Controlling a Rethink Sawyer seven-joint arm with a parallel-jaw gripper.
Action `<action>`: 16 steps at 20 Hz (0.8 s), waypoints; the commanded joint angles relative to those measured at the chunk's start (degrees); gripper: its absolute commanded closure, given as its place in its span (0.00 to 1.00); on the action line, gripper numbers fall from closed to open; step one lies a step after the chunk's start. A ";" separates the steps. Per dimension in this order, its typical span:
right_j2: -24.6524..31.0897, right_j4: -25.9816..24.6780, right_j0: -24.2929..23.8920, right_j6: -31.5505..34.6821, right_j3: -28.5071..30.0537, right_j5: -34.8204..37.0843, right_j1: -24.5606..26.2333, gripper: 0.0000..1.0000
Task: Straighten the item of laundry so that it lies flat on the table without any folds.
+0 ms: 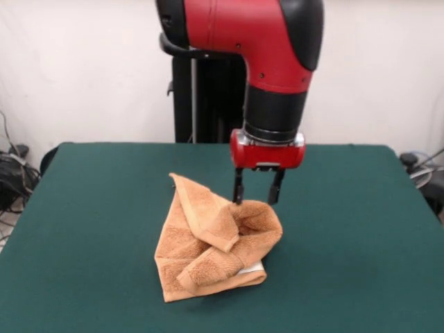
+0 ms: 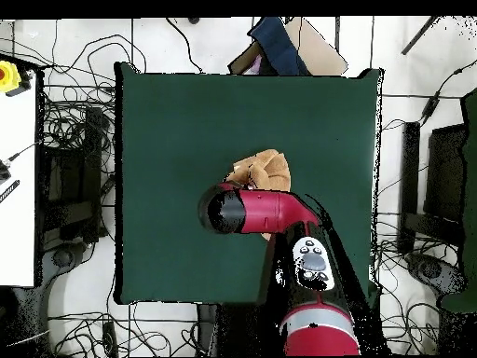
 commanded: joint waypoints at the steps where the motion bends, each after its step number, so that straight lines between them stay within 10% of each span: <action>1: 4.52 -4.17 -1.90 -1.87 -3.27 3.85 -0.11 0.00; 16: 9.11 -12.55 -11.41 -3.35 8.55 -0.75 -2.07 0.00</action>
